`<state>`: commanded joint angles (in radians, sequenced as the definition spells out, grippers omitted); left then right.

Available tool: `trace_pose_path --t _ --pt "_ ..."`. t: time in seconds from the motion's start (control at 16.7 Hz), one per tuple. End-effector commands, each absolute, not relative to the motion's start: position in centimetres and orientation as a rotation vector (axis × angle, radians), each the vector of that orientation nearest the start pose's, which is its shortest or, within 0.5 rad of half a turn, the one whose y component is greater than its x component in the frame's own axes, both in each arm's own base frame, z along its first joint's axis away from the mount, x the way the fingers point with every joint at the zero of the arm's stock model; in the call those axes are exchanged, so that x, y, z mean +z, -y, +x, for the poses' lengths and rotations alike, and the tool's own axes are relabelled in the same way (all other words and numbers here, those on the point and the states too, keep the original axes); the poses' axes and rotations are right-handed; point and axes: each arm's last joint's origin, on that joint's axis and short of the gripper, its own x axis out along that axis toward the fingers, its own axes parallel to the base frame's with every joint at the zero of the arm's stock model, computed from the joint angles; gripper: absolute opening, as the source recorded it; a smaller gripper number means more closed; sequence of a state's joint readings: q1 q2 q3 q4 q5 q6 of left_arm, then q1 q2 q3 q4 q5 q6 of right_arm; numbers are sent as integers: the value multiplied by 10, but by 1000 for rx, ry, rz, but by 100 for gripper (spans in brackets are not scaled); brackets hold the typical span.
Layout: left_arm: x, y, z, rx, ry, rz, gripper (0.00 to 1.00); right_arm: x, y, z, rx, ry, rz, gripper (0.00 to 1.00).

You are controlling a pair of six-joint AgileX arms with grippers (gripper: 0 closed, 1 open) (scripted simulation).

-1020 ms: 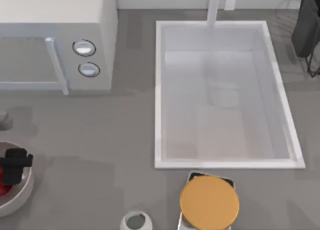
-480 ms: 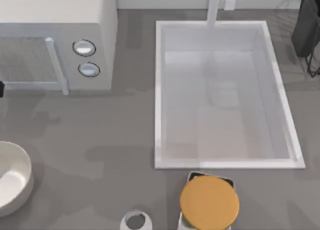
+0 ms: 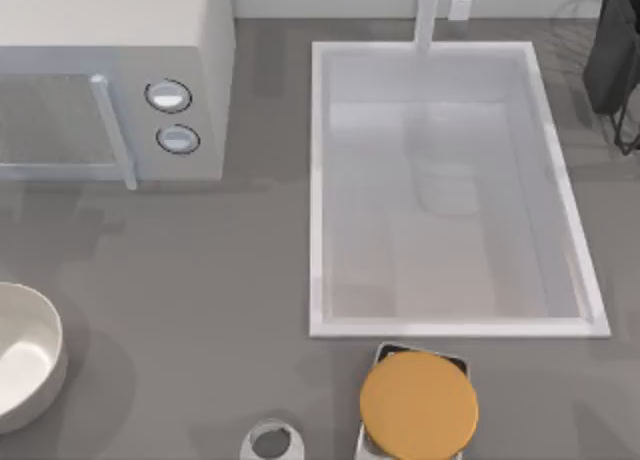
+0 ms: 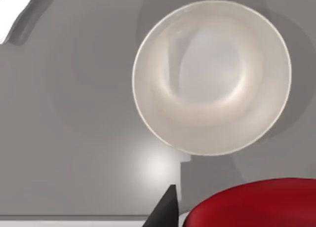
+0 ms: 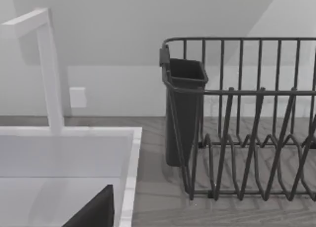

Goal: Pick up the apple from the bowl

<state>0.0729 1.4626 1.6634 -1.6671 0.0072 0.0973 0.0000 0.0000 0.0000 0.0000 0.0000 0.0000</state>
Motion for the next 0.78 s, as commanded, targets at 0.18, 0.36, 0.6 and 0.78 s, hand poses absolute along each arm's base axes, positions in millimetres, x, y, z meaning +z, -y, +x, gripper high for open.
trace_pose_path --t 0.18,0.36,0.6,0.78 --pt "372 -21 235 -18 -1466 21 0 160 1 106 0 0 0 100" --pt "369 -19 239 -17 -1474 18 0 160 1 106 0 0 0 100" --pt "347 19 260 -25 -1509 9 0 160 1 106 0 0 0 100" --pt "321 79 269 -27 -1538 6 0 160 1 106 0 0 0 100"
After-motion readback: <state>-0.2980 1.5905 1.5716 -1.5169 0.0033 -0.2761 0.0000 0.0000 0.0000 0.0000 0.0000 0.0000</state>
